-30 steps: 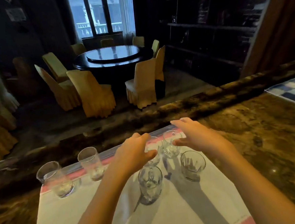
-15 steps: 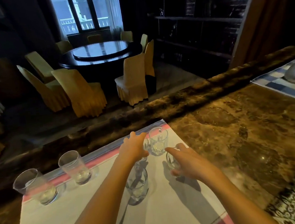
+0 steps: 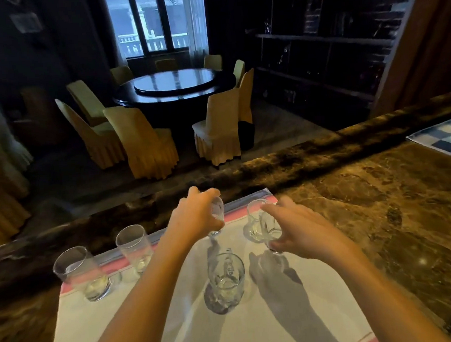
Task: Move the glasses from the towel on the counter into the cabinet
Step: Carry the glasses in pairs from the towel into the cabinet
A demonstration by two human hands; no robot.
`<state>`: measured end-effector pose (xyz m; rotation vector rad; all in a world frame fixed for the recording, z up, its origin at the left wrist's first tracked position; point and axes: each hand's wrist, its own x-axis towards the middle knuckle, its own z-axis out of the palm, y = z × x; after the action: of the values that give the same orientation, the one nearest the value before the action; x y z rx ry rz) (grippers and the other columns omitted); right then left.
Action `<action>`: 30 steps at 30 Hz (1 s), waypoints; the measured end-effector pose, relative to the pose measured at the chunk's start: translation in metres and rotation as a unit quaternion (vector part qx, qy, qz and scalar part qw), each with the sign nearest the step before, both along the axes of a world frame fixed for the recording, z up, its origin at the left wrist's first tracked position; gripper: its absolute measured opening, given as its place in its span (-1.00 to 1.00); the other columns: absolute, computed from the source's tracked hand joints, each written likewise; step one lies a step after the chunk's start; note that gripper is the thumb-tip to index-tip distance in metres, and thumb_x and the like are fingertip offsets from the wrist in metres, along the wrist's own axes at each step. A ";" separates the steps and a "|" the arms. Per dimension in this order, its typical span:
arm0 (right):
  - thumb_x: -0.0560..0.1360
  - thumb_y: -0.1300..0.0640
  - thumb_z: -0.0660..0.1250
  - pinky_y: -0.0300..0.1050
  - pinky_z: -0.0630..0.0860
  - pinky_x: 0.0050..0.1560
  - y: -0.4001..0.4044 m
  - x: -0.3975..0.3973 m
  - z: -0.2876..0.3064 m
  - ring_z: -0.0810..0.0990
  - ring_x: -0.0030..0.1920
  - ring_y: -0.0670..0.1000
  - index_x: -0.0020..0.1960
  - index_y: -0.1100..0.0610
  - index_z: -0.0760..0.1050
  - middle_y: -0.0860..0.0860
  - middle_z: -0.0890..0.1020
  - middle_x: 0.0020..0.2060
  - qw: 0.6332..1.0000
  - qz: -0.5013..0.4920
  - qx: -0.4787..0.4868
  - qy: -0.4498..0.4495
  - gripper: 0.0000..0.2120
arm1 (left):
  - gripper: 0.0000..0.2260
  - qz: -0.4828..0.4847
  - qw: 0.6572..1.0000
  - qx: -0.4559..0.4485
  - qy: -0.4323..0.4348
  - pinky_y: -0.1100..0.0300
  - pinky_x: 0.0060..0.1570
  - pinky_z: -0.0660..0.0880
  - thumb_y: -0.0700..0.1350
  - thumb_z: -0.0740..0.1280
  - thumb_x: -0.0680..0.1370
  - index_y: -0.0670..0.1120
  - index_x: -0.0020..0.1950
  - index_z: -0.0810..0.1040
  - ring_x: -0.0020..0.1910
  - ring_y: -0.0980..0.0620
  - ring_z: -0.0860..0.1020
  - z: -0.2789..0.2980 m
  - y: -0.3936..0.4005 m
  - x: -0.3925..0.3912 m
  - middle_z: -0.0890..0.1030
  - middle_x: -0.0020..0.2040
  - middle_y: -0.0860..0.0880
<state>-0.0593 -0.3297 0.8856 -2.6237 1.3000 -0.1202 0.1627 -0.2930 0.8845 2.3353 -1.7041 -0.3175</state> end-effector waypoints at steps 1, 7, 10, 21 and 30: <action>0.44 -0.09 0.47 -0.08 0.55 0.07 0.003 0.008 0.012 0.48 0.19 0.04 0.49 -0.16 0.17 -0.03 0.34 0.39 1.000 0.007 -0.014 -0.008 -0.26 | -0.33 0.001 1.000 -0.009 -0.002 0.03 0.14 0.55 0.07 0.54 0.40 0.16 0.43 0.32 0.17 -0.11 0.48 0.013 0.010 0.005 0.37 0.34 -0.07; 0.43 -0.10 0.46 0.01 0.57 0.12 0.024 0.067 0.060 0.47 0.25 0.05 0.52 -0.16 0.13 -0.04 0.32 0.41 0.994 0.085 -0.037 -0.065 -0.22 | -0.30 0.040 0.998 -0.037 -0.020 -0.02 0.11 0.59 0.07 0.55 0.38 0.17 0.44 0.31 0.15 -0.11 0.51 0.067 0.078 0.036 0.39 0.30 -0.05; 0.43 -0.09 0.47 0.03 0.59 0.10 0.042 0.104 0.061 0.48 0.24 0.05 0.52 -0.14 0.14 -0.02 0.32 0.41 0.988 0.135 -0.026 -0.075 -0.23 | -0.31 0.072 0.997 -0.025 -0.029 0.06 0.08 0.58 0.09 0.55 0.38 0.19 0.44 0.32 0.10 -0.05 0.51 0.075 0.119 0.054 0.40 0.28 -0.01; 0.43 -0.05 0.49 -0.23 0.52 -0.15 0.108 0.191 -0.013 0.59 0.07 0.06 0.41 -0.08 0.31 0.03 0.47 0.29 0.966 0.256 0.032 -0.004 -0.37 | -0.31 0.205 0.977 0.050 0.022 0.12 0.14 0.53 0.02 0.56 0.39 0.19 0.44 0.33 0.21 -0.04 0.52 -0.003 0.219 0.104 0.36 0.43 -0.01; 0.48 -0.06 0.43 -0.02 0.53 0.17 0.122 0.210 -0.058 0.47 0.30 0.17 0.49 -0.09 0.20 0.06 0.30 0.47 0.966 0.246 0.069 0.045 -0.34 | -0.34 0.185 0.980 0.068 0.009 0.20 0.07 0.54 0.09 0.52 0.41 0.19 0.44 0.31 0.17 -0.06 0.53 -0.057 0.218 0.119 0.37 0.42 -0.02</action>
<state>0.1504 -0.2082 0.8272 -2.7615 0.6155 0.1637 0.2814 -0.0754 0.8277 2.6723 -1.2368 -0.3938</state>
